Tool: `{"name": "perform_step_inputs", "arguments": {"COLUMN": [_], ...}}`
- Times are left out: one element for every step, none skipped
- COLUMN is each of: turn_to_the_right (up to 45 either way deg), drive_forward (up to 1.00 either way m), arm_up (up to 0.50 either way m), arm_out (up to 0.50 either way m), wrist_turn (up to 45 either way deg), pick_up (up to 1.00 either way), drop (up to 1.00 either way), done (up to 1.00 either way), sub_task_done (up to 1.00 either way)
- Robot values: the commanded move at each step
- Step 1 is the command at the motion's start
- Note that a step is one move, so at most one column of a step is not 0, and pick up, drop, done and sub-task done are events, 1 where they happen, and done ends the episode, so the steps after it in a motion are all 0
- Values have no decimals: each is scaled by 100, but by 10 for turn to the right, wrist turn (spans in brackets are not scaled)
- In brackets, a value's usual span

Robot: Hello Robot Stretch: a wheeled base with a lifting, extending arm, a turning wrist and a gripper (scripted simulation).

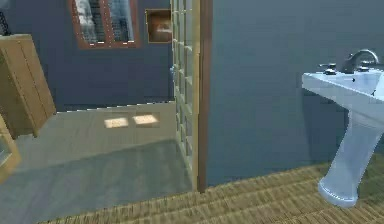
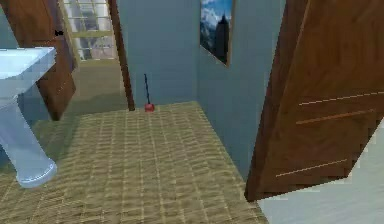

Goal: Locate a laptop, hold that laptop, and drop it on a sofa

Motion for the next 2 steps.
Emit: {"name": "perform_step_inputs", "arguments": {"turn_to_the_right": [-300,0], "drive_forward": [0,100], "arm_up": [0,0], "arm_out": [0,0], "wrist_turn": [0,0], "pick_up": [0,0], "drop": [0,0], "done": [0,0], "sub_task_done": [0,0]}}
